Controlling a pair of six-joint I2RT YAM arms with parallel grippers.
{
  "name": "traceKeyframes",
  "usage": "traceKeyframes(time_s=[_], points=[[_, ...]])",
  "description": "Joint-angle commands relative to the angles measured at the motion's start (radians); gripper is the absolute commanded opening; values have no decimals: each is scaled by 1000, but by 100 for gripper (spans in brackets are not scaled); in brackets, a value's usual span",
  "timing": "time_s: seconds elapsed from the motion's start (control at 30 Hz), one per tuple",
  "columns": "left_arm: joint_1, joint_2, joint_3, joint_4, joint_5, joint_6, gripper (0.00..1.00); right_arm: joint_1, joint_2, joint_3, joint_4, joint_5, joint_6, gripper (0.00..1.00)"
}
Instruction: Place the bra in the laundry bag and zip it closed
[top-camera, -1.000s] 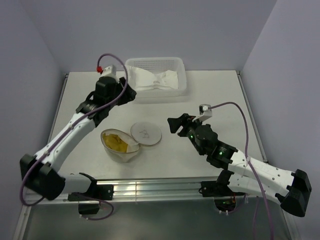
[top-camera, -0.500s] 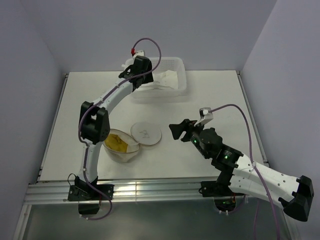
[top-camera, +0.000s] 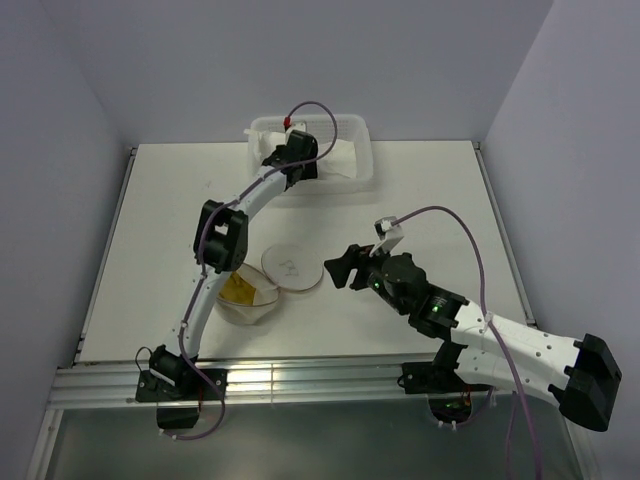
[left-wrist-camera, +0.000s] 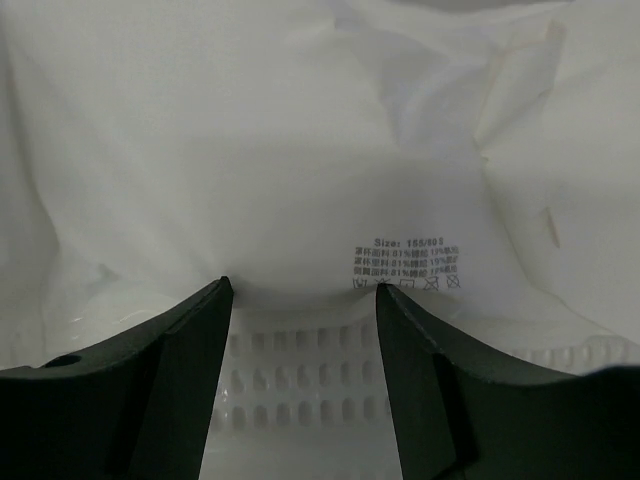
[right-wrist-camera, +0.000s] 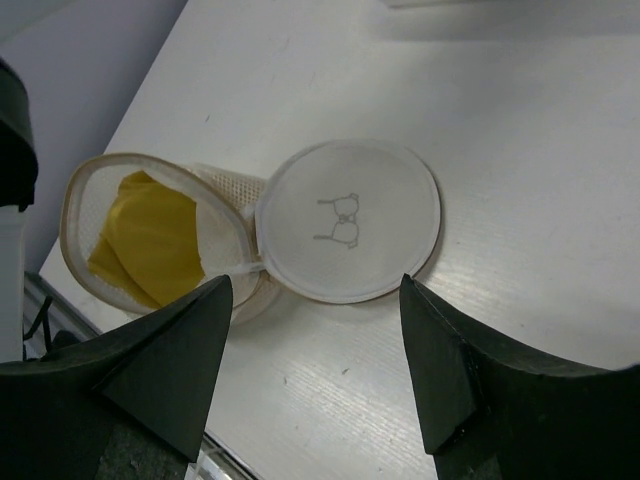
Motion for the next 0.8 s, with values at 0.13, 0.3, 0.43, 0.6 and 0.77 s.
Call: traceKeyframes(time_s=[0.13, 0.3, 0.43, 0.6, 0.77], points=[[-3, 66, 60, 174, -26, 40, 34, -6, 18, -26, 89, -67, 7, 75], [-4, 34, 14, 246, -44, 31, 0, -12, 19, -37, 96, -73, -8, 75], [-3, -15, -1, 288, -41, 28, 0, -19, 39, -34, 108, -92, -11, 75], [-9, -133, -29, 314, -6, 23, 0, -19, 47, -35, 116, -90, -8, 74], [-30, -274, -46, 324, 46, 35, 0, -21, 16, -34, 107, -69, -11, 74]])
